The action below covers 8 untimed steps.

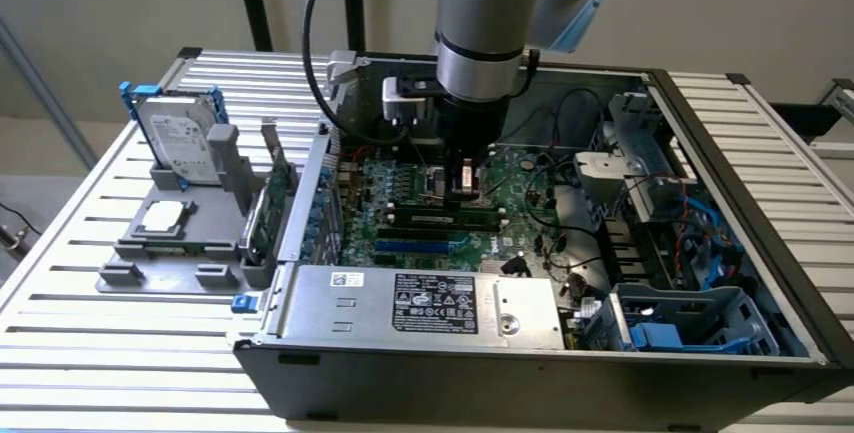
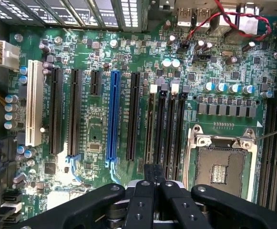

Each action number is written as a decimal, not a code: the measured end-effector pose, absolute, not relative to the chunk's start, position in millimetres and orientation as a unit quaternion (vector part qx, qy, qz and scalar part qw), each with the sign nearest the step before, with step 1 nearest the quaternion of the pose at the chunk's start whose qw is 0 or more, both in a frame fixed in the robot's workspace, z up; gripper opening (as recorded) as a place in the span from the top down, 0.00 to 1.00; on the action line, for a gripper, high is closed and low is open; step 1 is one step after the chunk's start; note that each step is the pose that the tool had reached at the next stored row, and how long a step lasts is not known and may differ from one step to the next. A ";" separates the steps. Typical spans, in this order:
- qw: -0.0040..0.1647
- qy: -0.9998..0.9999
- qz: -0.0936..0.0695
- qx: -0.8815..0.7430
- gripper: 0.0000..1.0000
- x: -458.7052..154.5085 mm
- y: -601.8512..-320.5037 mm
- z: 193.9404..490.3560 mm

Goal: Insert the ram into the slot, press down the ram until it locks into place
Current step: 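Press down the ram until it locks into place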

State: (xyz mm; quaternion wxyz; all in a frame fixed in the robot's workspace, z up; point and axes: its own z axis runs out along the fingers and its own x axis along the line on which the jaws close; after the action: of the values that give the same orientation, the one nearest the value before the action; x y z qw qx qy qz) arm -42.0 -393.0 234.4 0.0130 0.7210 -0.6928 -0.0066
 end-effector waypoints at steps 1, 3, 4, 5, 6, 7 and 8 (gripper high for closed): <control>0.013 -0.693 -0.007 0.721 0.89 -42.0 -392.9 233.3; 0.013 -0.693 -0.006 0.721 0.89 -42.0 -392.9 230.9; 0.013 -0.693 -0.006 0.721 0.89 -42.1 -393.0 229.9; 0.014 -0.693 -0.006 0.721 0.89 -42.1 -393.1 228.8; 0.013 -0.693 -0.007 0.721 0.89 -42.1 -393.0 227.4; 0.013 -0.693 -0.007 0.721 0.89 -42.1 -393.0 226.7; 0.013 -0.693 -0.007 0.721 0.89 -42.2 -392.9 226.6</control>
State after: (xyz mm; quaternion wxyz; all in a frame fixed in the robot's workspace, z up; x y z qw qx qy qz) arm -42.2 -392.9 226.6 0.0128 0.7209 -0.6929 -0.0068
